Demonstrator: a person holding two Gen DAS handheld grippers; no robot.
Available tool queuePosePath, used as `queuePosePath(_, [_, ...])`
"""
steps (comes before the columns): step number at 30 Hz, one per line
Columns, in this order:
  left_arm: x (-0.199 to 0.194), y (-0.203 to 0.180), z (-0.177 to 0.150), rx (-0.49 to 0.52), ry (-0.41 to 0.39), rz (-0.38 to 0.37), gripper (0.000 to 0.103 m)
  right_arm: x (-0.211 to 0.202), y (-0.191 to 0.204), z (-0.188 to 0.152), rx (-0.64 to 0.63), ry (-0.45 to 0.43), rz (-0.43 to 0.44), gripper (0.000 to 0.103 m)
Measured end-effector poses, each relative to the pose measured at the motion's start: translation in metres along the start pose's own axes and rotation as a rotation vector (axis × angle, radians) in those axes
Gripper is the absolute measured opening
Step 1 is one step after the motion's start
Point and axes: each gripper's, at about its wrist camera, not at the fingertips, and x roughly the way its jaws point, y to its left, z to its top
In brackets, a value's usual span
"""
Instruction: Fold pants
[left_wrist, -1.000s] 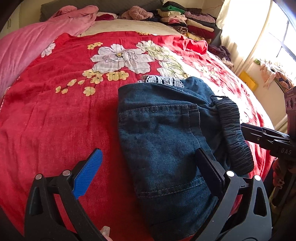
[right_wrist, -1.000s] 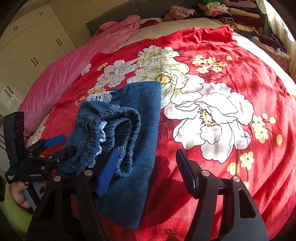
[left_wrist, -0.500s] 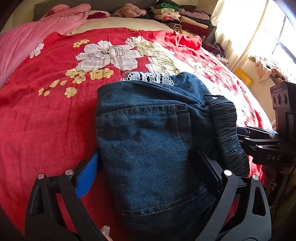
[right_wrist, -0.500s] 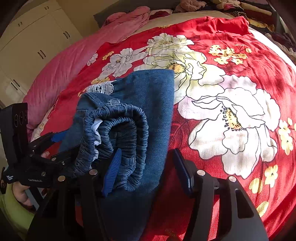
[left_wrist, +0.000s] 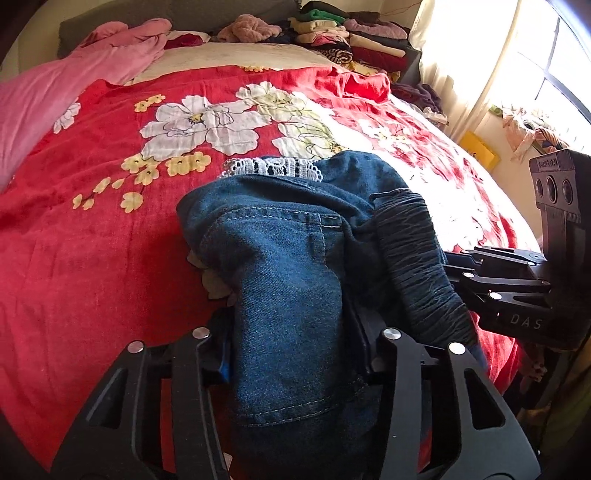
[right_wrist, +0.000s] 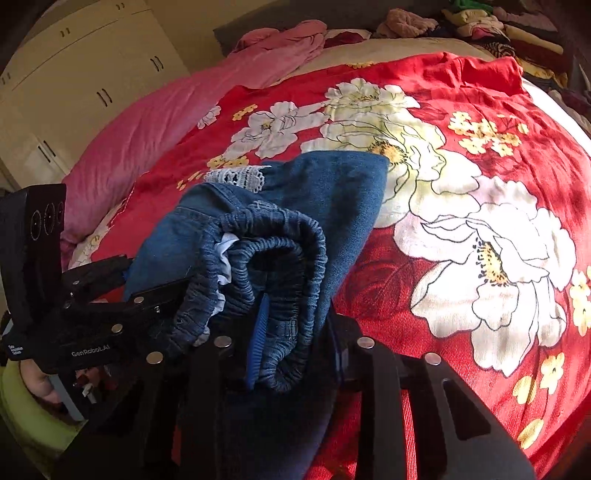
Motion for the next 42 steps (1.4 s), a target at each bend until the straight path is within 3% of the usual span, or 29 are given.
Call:
queuePosePath(3, [-0.008,-0.003,0.004,0.01,-0.018,0.0,0.031,-0.009,0.006,0.004,-0.017,-0.033,0.007,0.02])
queuePosePath(18, [-0.023,-0.004,0.048,0.02,-0.114,0.009,0.025,-0.016,0.021,0.049,-0.085,-0.119,-0.009,0.019])
queuePosePath(28, [-0.003,0.009,0.058,-0.008,-0.106,0.043,0.025,0.004,-0.003,0.06,-0.03,-0.091,-0.089,0.022])
queuePosePath(31, [0.007,0.018,0.05,-0.027,-0.071,0.077,0.026,0.012,-0.017,0.052,0.025,-0.054,-0.131,0.032])
queuePosePath(34, [0.015,0.026,0.043,-0.044,-0.039,0.09,0.034,0.018,-0.032,0.045,0.082,-0.02,-0.161,0.049])
queuePosePath(36, [0.017,0.028,0.04,-0.048,-0.031,0.089,0.036,0.021,-0.037,0.042,0.108,-0.003,-0.162,0.053])
queuePosePath(39, [0.012,0.027,0.039,-0.049,-0.037,0.087,0.04,0.012,-0.033,0.04,0.106,-0.021,-0.161,0.054])
queuePosePath(42, [-0.001,0.024,0.037,-0.042,-0.058,0.078,0.056,-0.009,-0.024,0.037,0.083,-0.079,-0.185,0.072])
